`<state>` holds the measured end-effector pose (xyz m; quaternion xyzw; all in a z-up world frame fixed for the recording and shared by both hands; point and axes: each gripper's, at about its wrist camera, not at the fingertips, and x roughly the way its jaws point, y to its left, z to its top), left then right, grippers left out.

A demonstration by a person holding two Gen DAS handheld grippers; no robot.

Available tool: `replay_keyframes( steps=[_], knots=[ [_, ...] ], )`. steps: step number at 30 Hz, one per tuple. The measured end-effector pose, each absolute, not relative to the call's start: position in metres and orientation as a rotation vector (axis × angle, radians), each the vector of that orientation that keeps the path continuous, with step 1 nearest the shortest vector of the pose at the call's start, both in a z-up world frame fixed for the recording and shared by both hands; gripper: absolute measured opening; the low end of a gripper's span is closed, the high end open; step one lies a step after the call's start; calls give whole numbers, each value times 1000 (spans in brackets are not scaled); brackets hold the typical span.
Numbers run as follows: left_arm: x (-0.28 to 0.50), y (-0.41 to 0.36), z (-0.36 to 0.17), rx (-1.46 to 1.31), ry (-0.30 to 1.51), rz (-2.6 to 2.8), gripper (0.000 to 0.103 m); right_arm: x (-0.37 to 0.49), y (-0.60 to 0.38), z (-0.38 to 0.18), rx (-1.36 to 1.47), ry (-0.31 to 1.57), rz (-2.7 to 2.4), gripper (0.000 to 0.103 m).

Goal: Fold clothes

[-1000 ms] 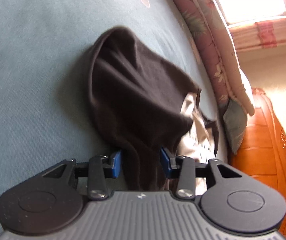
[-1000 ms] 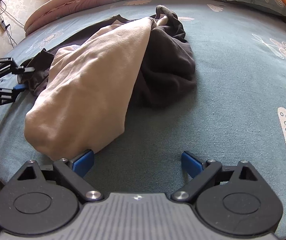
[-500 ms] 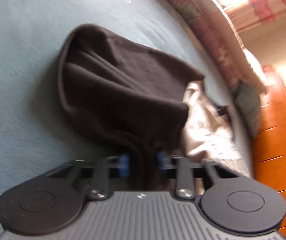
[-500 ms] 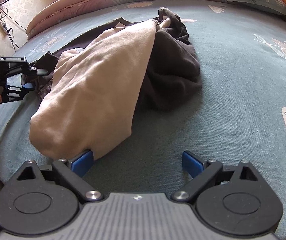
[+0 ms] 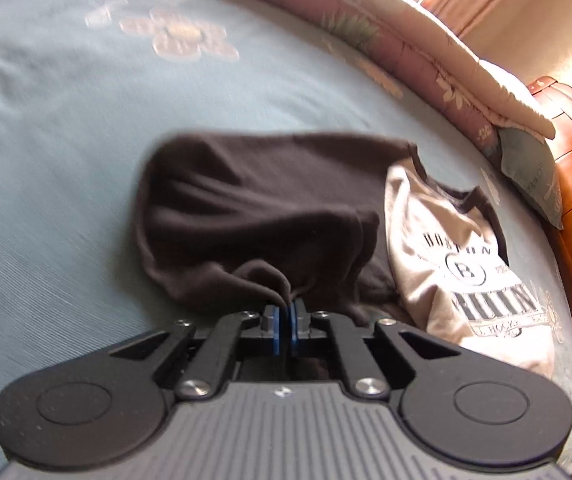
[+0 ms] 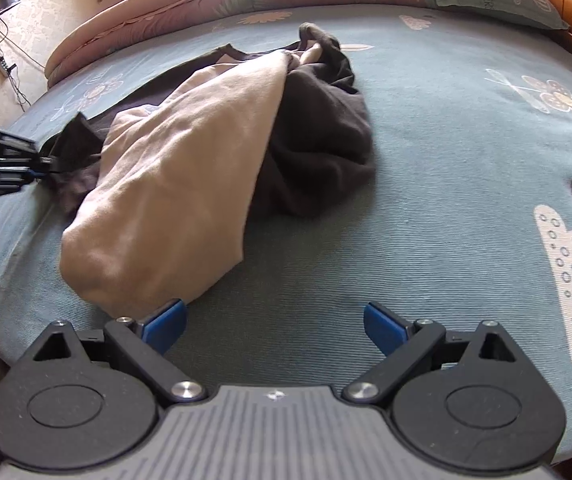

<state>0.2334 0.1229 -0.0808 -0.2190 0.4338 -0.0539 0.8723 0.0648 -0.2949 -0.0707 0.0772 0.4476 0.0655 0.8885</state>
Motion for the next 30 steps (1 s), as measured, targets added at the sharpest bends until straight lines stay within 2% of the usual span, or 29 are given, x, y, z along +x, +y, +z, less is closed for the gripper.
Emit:
replay_keyframes(
  steps=[11, 19, 24, 25, 27, 28, 30],
  knots=[
    [242, 234, -48, -194, 930, 140, 5, 69, -289, -62, 142, 908, 149, 98],
    [274, 271, -49, -69, 951, 264, 7, 74, -283, -57, 114, 907, 142, 98],
    [300, 287, -47, -89, 933, 320, 8, 75, -285, -58, 104, 917, 123, 98],
    [305, 290, -49, -102, 944, 319, 13, 75, -285, -58, 103, 919, 119, 98],
    [312, 296, -56, -134, 965, 337, 14, 76, -286, -59, 102, 925, 112, 98],
    [314, 298, -59, -142, 973, 346, 20, 76, -286, -60, 102, 927, 109, 98],
    [316, 300, -66, -147, 985, 361, 24, 77, -285, -60, 103, 928, 107, 98]
  ],
)
